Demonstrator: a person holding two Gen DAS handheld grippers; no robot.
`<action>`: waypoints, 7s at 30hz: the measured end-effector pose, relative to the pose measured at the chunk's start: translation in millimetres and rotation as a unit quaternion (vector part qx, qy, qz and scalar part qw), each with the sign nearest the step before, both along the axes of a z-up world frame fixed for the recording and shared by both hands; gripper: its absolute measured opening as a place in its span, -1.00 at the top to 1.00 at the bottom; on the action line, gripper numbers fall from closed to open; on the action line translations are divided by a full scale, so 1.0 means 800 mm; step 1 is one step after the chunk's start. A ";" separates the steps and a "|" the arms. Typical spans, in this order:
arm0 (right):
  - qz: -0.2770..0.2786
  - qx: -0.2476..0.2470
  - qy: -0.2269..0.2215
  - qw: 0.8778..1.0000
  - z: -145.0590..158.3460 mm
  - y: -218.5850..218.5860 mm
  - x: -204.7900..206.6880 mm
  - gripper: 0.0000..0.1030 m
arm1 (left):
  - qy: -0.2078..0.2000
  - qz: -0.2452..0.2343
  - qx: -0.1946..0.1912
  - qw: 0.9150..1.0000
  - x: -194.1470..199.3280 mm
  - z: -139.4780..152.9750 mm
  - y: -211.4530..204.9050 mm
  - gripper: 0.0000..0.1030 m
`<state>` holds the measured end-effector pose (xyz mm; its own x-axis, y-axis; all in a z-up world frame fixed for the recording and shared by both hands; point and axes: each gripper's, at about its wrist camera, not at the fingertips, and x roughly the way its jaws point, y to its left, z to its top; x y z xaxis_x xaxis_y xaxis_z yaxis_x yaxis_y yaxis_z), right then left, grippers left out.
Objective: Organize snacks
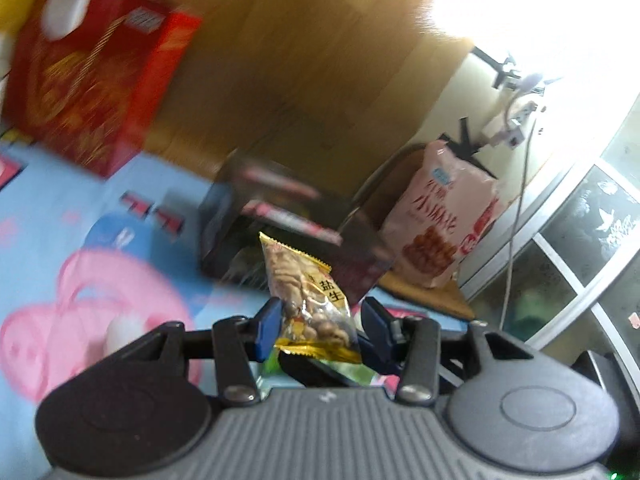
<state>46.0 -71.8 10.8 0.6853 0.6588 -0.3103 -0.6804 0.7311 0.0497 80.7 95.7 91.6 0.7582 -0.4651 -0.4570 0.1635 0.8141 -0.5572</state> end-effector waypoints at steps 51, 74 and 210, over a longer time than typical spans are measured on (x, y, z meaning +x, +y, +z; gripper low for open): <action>-0.196 0.177 0.140 0.954 -0.068 -0.148 0.000 -0.18 | -0.066 0.020 0.101 0.992 -0.084 -0.073 -0.036 -0.11; -0.196 0.175 0.142 0.954 -0.069 -0.148 0.001 -0.23 | -0.068 0.020 0.101 0.992 -0.084 -0.072 -0.036 -0.11; 0.015 -0.154 -0.134 0.979 -0.036 -0.033 -0.077 -0.16 | -0.027 0.054 -0.006 0.998 -0.074 -0.081 0.015 -0.18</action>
